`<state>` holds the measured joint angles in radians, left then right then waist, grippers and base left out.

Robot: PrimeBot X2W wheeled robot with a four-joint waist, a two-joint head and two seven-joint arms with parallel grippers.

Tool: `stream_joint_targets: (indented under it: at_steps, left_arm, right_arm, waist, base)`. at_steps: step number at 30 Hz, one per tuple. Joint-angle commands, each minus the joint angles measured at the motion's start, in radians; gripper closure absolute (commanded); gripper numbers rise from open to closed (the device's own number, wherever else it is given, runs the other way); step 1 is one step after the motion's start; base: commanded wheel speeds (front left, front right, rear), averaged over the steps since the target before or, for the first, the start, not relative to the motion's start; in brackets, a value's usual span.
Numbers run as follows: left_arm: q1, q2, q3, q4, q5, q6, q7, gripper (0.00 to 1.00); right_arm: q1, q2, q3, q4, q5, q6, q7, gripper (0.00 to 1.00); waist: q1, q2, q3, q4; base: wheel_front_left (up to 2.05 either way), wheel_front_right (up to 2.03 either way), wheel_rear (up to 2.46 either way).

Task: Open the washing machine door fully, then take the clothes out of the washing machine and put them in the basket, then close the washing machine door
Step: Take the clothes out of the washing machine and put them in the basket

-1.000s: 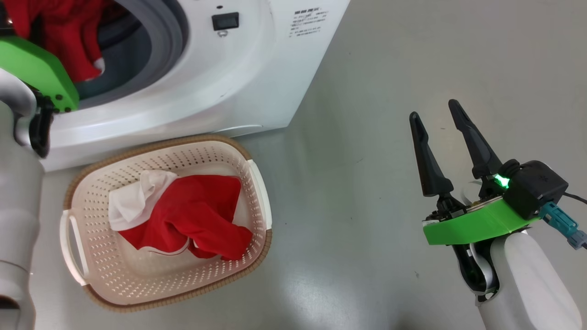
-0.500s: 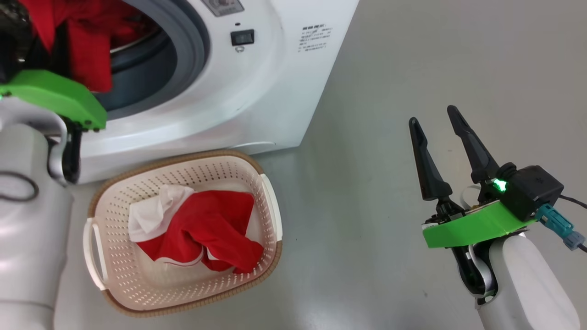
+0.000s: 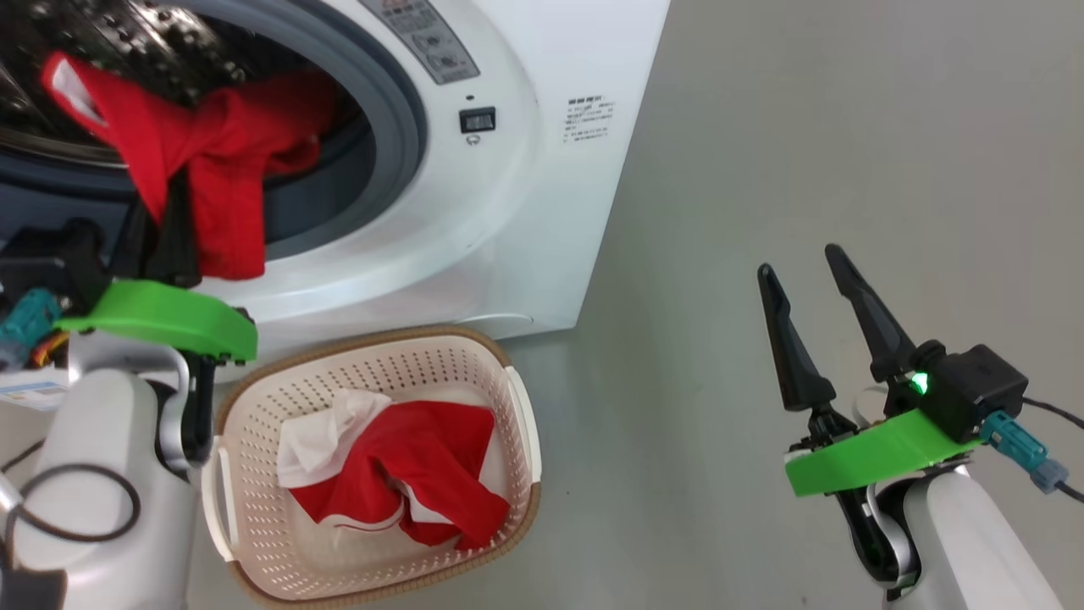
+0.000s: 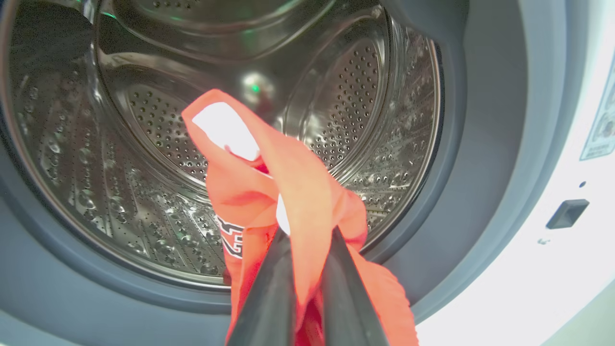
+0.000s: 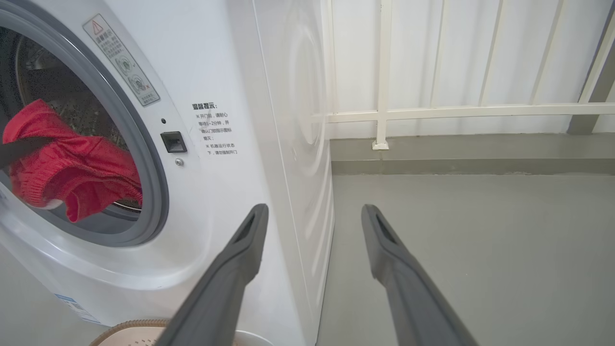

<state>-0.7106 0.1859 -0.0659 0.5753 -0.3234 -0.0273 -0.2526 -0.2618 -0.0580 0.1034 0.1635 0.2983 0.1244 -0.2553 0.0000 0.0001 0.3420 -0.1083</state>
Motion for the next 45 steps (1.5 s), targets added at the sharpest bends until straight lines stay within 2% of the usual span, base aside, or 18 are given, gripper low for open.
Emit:
stream_joint_targets:
  at_steps: [1,9,22,31,39,45]
  left_arm:
    - [0.013,0.031,0.039,-0.041,0.01,-0.003,-0.009,1.0]
    - [0.108,0.0,0.066,-0.116,0.048,-0.015,-0.009,1.0]
    - [0.282,-0.048,0.094,-0.332,0.081,-0.012,-0.009,1.0]
    - [0.393,-0.075,0.068,-0.46,0.071,-0.002,0.017,1.0]
    - [0.461,-0.091,0.038,-0.59,0.07,0.023,0.052,1.0]
    - [0.5,-0.104,0.005,-0.607,0.048,0.027,0.103,1.0]
  right_arm:
    - [0.015,-0.005,0.015,-0.02,-0.002,0.006,-0.006,0.0]
    - [0.034,-0.008,0.017,-0.014,-0.002,0.006,-0.006,0.0]
    - [0.067,-0.009,0.016,-0.011,0.002,0.006,-0.006,0.0]
    - [0.084,-0.007,0.007,-0.013,0.001,0.006,-0.006,0.0]
    - [0.082,-0.01,0.003,-0.023,-0.002,0.006,-0.006,0.0]
    - [0.079,-0.01,0.002,-0.026,-0.005,0.006,-0.006,0.0]
  waist:
    - [0.0,-0.0001,-0.027,0.015]
    - [0.0,-0.0001,-0.089,0.027]
    - [0.0,-0.0001,-0.16,0.027]
    - [0.0,-0.0001,-0.181,0.034]
    - [0.0,-0.0001,-0.169,0.044]
    - [0.0,-0.0001,-0.155,0.049]
  base:
    - [0.0,0.0,0.0]
    - [0.0,0.0,0.0]
    - [0.0,0.0,0.0]
    - [0.0,0.0,0.0]
    - [0.0,0.0,0.0]
    - [0.0,0.0,0.0]
